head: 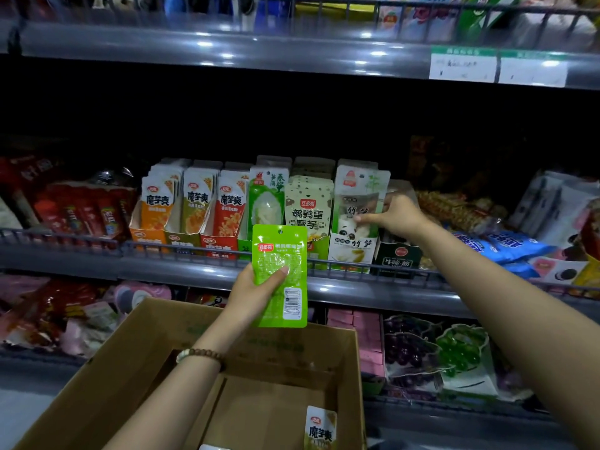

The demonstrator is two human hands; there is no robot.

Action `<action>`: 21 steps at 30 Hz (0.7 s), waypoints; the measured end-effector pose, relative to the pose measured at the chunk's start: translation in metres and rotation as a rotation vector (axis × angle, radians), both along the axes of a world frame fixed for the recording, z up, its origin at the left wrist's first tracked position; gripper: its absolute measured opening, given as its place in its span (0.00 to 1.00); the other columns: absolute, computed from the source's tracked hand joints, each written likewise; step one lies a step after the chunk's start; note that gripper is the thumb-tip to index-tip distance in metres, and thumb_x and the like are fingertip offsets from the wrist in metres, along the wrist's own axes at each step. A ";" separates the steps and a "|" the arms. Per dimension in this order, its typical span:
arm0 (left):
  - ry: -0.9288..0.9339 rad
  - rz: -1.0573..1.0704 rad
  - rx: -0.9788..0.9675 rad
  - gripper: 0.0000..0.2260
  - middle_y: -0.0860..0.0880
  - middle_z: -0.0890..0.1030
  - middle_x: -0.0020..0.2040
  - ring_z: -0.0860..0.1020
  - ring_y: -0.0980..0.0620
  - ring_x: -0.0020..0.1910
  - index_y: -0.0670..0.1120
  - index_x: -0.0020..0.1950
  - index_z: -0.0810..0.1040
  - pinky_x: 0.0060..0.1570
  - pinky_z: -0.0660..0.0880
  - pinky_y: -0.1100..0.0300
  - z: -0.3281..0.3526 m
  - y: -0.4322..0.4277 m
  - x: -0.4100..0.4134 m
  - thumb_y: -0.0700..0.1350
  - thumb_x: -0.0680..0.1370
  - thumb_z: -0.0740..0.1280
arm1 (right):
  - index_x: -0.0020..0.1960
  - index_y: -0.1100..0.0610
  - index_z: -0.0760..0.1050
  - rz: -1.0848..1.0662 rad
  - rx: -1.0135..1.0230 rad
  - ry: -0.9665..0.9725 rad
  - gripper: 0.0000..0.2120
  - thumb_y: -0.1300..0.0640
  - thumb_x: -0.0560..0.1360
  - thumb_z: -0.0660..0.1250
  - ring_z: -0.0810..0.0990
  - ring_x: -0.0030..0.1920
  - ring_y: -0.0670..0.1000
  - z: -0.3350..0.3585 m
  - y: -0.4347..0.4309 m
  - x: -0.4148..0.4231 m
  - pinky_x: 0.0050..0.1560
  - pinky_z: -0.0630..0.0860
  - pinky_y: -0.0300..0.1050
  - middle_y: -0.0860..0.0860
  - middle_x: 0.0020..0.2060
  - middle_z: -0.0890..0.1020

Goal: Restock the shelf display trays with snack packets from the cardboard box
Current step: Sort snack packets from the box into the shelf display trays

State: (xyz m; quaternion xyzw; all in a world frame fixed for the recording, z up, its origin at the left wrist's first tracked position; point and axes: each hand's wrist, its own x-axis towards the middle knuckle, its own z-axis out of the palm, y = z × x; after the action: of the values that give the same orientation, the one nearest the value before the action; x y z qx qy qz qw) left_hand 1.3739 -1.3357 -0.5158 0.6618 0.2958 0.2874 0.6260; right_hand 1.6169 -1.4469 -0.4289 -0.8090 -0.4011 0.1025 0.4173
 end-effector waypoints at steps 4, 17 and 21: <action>0.001 0.014 -0.023 0.12 0.49 0.83 0.50 0.81 0.51 0.50 0.44 0.57 0.76 0.50 0.75 0.58 -0.004 -0.007 0.003 0.46 0.76 0.69 | 0.50 0.61 0.80 0.027 -0.064 -0.023 0.15 0.61 0.65 0.77 0.80 0.45 0.47 -0.012 0.003 -0.002 0.56 0.77 0.47 0.46 0.43 0.82; -0.025 0.014 -0.029 0.10 0.52 0.82 0.55 0.79 0.51 0.56 0.52 0.55 0.77 0.62 0.73 0.47 0.005 -0.012 -0.021 0.53 0.77 0.64 | 0.73 0.52 0.61 -0.235 0.517 -0.030 0.34 0.53 0.72 0.72 0.63 0.68 0.42 -0.041 -0.023 -0.101 0.68 0.61 0.39 0.46 0.70 0.66; -0.092 0.043 -0.036 0.12 0.48 0.83 0.54 0.79 0.47 0.57 0.51 0.51 0.76 0.60 0.74 0.44 0.007 -0.015 -0.031 0.56 0.73 0.69 | 0.76 0.45 0.51 -0.115 0.583 0.222 0.40 0.52 0.72 0.71 0.58 0.73 0.43 -0.067 -0.019 -0.148 0.70 0.59 0.40 0.42 0.75 0.55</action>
State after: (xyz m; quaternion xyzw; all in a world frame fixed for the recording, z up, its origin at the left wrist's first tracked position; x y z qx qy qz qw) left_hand 1.3429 -1.3504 -0.5092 0.6300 0.2857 0.3255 0.6446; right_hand 1.4686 -1.4663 -0.4957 -0.6606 -0.3194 0.0470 0.6778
